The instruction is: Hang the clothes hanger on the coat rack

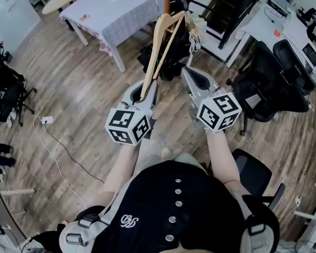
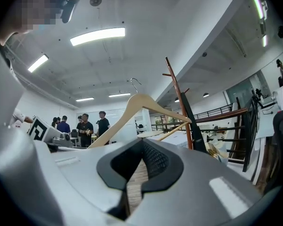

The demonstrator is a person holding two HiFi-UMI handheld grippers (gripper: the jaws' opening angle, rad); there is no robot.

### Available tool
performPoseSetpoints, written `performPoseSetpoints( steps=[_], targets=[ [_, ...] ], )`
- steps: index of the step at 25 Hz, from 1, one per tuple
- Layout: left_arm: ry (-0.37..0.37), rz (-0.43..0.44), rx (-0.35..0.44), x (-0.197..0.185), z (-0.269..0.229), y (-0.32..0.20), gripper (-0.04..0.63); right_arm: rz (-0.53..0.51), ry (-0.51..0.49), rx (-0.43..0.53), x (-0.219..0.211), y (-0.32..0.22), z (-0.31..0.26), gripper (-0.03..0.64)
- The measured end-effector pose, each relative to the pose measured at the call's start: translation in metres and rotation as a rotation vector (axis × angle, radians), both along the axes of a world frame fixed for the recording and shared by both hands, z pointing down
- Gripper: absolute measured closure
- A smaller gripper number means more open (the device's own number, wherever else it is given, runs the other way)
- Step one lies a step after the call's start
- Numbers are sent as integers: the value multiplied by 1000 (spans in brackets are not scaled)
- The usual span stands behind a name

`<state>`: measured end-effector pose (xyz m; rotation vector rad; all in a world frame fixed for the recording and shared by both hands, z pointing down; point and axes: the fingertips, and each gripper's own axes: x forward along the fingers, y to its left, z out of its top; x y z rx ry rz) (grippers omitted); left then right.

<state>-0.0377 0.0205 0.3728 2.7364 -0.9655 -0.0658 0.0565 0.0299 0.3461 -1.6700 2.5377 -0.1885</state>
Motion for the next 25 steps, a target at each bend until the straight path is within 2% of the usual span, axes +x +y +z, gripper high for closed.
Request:
performPoseSetpoints(
  steps=[5,15,25],
  targets=[
    [-6,-13,-18,16,2,-19,560,-5,-15,-7,14,-25,0,617],
    [-3,-40,-35,21,12,-64,560,-18,-17,-19,23,-73,9,617],
    [28,-66,22,12,-7,-142,560,-22,-2,6,23,-150,0,617]
  ],
)
